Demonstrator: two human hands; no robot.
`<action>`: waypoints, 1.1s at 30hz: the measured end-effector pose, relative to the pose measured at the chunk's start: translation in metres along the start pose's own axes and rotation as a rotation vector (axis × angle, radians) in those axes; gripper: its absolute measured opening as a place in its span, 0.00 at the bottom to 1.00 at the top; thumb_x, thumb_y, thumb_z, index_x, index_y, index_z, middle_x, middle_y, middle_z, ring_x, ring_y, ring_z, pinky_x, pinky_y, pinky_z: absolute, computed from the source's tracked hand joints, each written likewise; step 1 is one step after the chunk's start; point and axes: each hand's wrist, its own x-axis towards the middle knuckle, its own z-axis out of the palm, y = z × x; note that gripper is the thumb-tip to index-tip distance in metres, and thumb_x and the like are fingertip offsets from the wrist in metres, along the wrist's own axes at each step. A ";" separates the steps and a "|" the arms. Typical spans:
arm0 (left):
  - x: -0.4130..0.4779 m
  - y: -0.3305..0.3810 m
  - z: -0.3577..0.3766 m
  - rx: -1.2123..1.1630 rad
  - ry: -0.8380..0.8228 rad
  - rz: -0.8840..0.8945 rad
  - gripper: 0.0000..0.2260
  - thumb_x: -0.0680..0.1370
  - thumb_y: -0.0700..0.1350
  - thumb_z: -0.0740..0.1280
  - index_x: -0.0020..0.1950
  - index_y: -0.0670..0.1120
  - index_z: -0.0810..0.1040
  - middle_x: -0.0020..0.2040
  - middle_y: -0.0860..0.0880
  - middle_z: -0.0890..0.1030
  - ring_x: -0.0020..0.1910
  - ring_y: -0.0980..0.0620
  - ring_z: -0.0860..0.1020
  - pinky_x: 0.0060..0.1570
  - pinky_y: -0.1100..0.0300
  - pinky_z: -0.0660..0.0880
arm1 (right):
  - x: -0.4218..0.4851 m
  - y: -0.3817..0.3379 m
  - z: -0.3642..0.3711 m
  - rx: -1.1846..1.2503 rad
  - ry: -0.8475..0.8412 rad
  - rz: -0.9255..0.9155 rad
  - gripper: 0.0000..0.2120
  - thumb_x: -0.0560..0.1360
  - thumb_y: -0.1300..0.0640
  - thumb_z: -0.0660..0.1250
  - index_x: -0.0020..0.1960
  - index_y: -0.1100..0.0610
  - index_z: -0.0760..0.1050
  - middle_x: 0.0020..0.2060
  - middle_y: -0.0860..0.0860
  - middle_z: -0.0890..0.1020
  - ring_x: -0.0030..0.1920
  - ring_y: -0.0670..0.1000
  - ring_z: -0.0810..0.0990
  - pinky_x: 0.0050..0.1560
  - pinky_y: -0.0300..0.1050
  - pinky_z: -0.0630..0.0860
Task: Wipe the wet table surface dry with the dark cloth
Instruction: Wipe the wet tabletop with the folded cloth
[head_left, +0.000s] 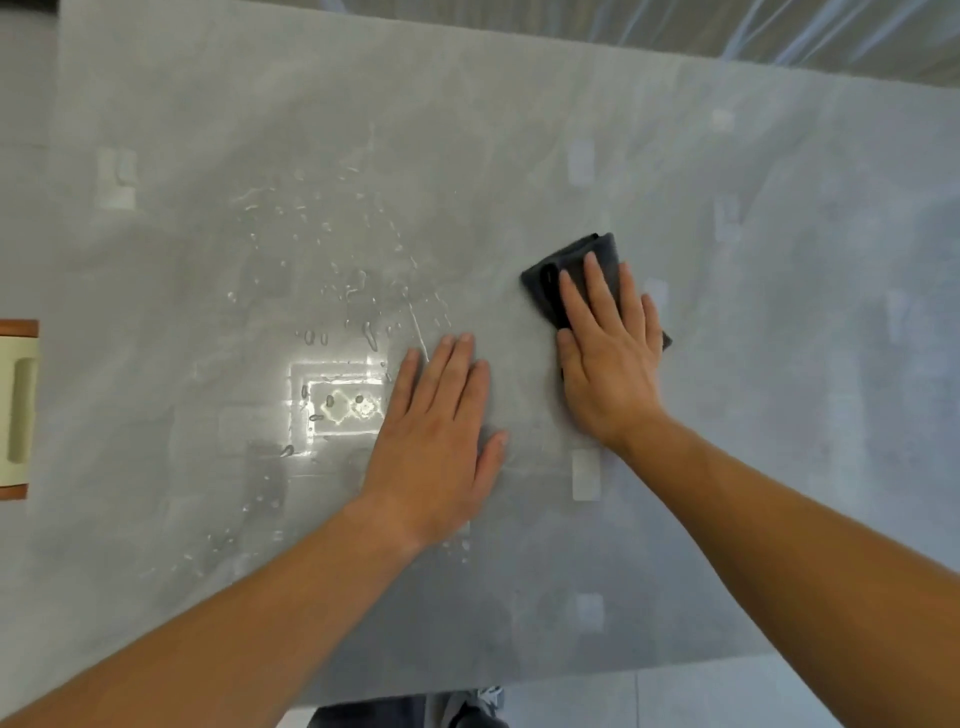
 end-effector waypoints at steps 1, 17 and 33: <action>-0.007 0.001 0.002 -0.008 0.008 -0.004 0.30 0.82 0.57 0.51 0.79 0.38 0.60 0.81 0.39 0.55 0.81 0.43 0.50 0.78 0.40 0.49 | -0.018 -0.006 0.004 0.005 -0.007 -0.034 0.26 0.84 0.49 0.51 0.81 0.46 0.53 0.82 0.48 0.51 0.81 0.57 0.44 0.79 0.56 0.41; -0.103 0.019 0.033 0.132 -0.067 -0.210 0.34 0.80 0.65 0.48 0.82 0.48 0.52 0.83 0.42 0.47 0.81 0.41 0.41 0.76 0.35 0.39 | -0.127 -0.013 0.025 -0.037 -0.060 -0.196 0.27 0.84 0.48 0.52 0.82 0.47 0.53 0.82 0.49 0.51 0.81 0.58 0.44 0.79 0.56 0.38; -0.155 -0.001 0.039 0.154 -0.065 -0.262 0.34 0.81 0.66 0.46 0.83 0.52 0.46 0.83 0.44 0.40 0.80 0.43 0.36 0.76 0.37 0.37 | -0.240 -0.017 0.045 -0.028 -0.088 -0.305 0.26 0.83 0.49 0.55 0.80 0.48 0.58 0.81 0.49 0.55 0.81 0.59 0.49 0.79 0.61 0.47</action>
